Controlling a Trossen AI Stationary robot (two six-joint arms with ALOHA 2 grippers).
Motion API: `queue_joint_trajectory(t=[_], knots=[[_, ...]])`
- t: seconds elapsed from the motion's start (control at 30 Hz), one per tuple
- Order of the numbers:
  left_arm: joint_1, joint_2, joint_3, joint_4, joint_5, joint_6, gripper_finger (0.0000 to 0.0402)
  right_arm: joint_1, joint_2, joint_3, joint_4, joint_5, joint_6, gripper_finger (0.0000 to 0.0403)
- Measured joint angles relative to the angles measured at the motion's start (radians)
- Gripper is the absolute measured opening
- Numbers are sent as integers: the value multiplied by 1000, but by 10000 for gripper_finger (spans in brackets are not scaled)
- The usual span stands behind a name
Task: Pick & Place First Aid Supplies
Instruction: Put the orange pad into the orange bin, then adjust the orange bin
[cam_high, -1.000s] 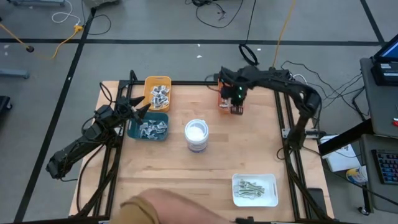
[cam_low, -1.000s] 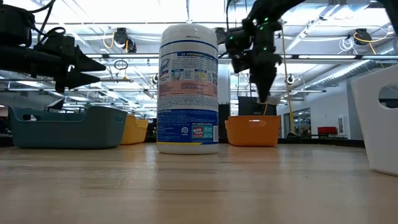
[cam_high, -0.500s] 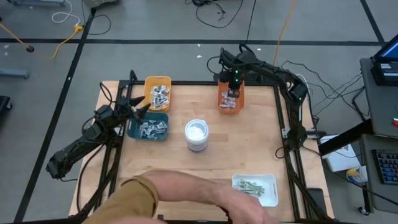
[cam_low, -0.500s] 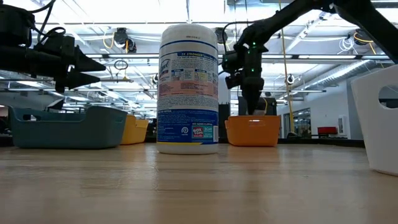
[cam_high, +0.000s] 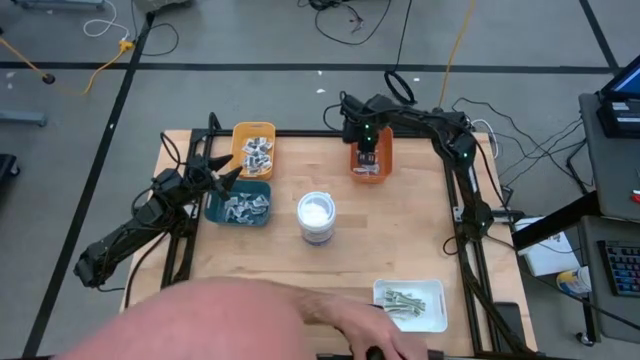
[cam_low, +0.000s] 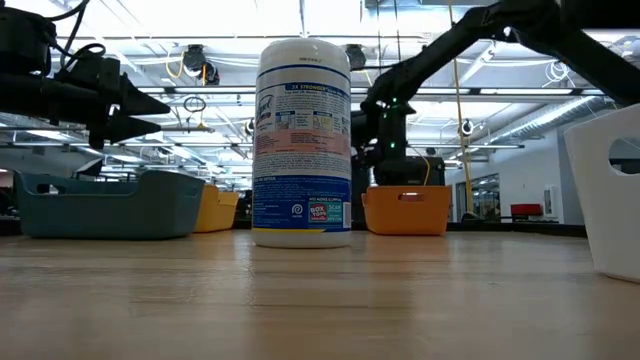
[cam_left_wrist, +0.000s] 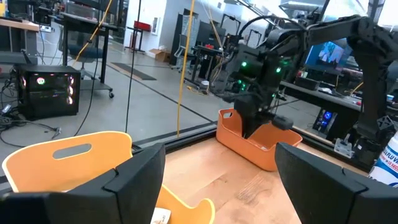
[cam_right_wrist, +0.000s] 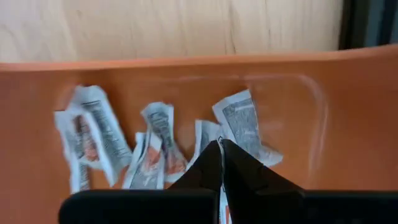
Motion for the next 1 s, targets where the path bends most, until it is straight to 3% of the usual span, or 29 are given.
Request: queue_joint_trajectory(t=[0.3,0.4,0.5,0.67,0.77,1.0], knots=[[0,0,0,0,0,0,306,10,18,0,7,177,7,8],[0,0,0,0,0,0,306,11,5,0,-13,168,5,25],[0,0,0,0,0,0,306,11,-6,0,-21,126,35,55],[0,0,0,0,0,0,306,15,-53,0,-72,66,66,137],[0,0,0,0,0,0,306,24,-93,0,-96,72,204,189],[0,0,0,0,0,0,306,77,-189,-55,-68,72,747,272]])
